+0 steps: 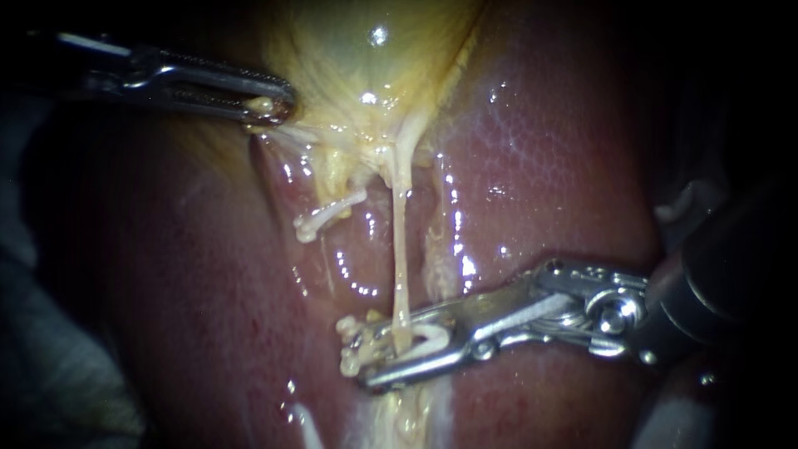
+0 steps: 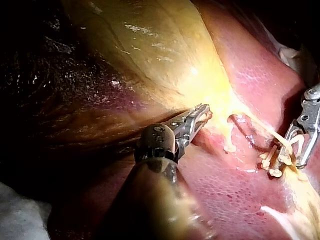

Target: Clipping first clip right tube

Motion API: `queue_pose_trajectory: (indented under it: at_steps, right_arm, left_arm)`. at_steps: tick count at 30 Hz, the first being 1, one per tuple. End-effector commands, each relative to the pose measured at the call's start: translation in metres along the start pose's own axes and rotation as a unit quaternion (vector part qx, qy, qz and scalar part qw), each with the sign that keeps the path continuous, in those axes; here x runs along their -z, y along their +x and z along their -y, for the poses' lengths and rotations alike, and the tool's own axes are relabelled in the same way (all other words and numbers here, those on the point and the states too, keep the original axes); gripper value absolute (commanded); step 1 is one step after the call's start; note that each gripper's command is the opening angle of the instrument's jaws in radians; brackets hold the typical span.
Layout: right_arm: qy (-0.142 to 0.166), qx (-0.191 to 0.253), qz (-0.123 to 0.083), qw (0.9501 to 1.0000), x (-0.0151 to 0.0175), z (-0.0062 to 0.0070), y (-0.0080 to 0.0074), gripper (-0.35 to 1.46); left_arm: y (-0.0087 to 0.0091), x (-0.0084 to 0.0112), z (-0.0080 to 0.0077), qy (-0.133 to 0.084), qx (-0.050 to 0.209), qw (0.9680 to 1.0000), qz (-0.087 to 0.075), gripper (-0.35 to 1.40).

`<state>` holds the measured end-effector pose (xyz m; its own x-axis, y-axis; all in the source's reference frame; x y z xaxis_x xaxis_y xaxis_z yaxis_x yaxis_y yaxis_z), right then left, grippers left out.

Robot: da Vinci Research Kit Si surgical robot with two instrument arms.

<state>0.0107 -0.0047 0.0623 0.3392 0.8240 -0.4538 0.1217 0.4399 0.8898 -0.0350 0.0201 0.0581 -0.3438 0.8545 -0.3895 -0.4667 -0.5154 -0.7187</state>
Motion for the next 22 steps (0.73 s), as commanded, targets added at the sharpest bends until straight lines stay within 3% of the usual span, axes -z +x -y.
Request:
queue_pose_trajectory:
  at_steps: [1,5,21,22]
  right_arm:
    - [-0.003,0.000,-0.002,1.0000,0.0001,-0.0001,0.0000,-0.01]
    - [-0.010,-0.018,-0.007,0.9998,0.0006,0.0002,0.0000,-0.35]
    - [-0.013,-0.020,-0.009,0.9997,0.0010,-0.0002,-0.0003,-0.35]
    - [-0.018,-0.023,-0.014,0.9995,0.0010,-0.0003,-0.0004,-0.20]
  left_arm:
    - [0.0000,0.0000,0.0000,0.000,0.000,1.0000,0.000,-0.35]
    - [0.0000,0.0000,0.0000,0.000,0.000,1.0000,0.000,-0.35]
    - [0.0000,0.0000,0.0000,0.000,0.000,1.0000,0.000,-0.35]
    - [0.0000,0.0000,0.0000,0.000,0.000,1.0000,0.000,-0.35]
